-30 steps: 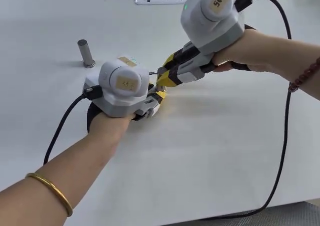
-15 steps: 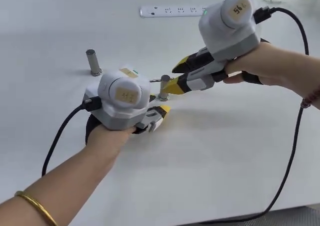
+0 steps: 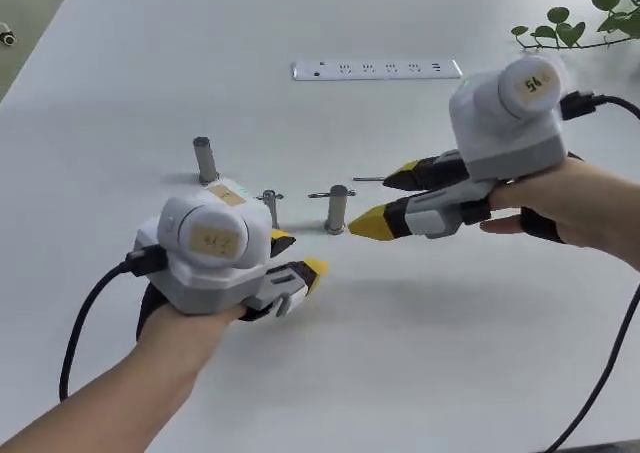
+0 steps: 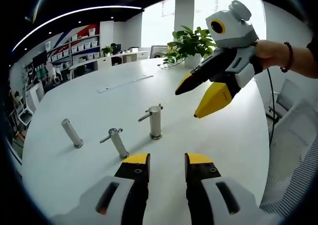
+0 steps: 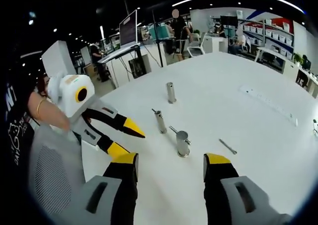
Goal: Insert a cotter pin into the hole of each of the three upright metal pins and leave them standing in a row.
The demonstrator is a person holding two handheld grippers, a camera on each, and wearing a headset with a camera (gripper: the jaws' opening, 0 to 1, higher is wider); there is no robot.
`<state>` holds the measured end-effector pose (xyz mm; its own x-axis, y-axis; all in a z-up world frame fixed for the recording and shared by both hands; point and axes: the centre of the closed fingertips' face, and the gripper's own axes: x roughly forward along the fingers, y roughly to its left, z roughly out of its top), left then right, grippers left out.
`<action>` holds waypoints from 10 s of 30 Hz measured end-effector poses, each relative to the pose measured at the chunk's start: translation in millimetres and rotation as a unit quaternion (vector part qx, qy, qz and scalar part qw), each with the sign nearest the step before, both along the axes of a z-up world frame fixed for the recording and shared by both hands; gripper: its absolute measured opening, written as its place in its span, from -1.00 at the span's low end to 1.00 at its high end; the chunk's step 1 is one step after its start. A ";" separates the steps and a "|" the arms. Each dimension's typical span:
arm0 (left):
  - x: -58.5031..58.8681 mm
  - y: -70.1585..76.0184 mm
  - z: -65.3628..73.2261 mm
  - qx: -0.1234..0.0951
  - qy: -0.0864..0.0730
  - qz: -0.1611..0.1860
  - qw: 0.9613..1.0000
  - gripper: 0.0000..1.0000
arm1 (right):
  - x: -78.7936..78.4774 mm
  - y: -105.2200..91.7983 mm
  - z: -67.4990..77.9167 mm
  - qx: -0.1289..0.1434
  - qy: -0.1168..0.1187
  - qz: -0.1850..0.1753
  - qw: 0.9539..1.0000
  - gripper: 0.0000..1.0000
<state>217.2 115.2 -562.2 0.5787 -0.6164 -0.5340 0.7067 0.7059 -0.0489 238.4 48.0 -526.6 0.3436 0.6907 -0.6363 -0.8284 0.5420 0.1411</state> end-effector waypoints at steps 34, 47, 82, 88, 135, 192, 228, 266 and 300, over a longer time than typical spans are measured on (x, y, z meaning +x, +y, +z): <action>-11.5 82.9 30.7 -0.030 -0.009 0.101 0.994 -0.26 | -33.5 -31.3 8.2 0.047 -0.010 -0.079 0.996 0.25; 25.8 110.7 33.8 -0.024 -0.023 0.131 0.991 -0.29 | -40.0 -28.4 9.0 0.040 -0.024 -0.074 0.996 0.25; 142.0 121.0 -10.2 -0.017 -0.040 0.139 0.989 -0.57 | -25.9 -31.3 9.2 0.057 -0.043 -0.107 0.992 0.17; 153.2 115.6 -15.0 -0.011 -0.040 0.128 0.991 -0.59 | -23.2 -33.3 4.9 0.050 -0.044 -0.109 0.992 0.17; 134.0 133.2 -22.3 -0.006 -0.016 0.189 0.982 -0.79 | -25.9 -39.0 2.1 0.053 -0.034 -0.136 0.989 0.13; 9.6 -0.1 -24.6 -0.039 0.011 0.196 0.980 -0.79 | -48.3 -57.8 -4.4 0.038 -0.027 -0.151 0.987 0.05; 4.1 -8.7 -18.1 -0.001 -0.026 0.138 0.990 -0.55 | -42.4 -49.5 -9.7 0.032 -0.017 -0.131 0.991 0.03; -11.3 19.6 15.8 -0.062 -0.011 0.080 0.995 0.66 | 91.5 -35.6 -48.9 -0.118 0.001 0.033 0.992 -0.50; -11.3 27.4 16.8 -0.050 -0.011 0.054 0.997 0.77 | 94.3 -34.3 -76.1 -0.254 -0.003 0.156 0.955 -1.00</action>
<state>205.9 142.6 -545.4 0.6556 -0.5992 -0.4596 0.6279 0.7706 -0.1090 332.7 13.7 -602.7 0.1764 0.3638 -0.9146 -0.9609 0.2652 -0.0799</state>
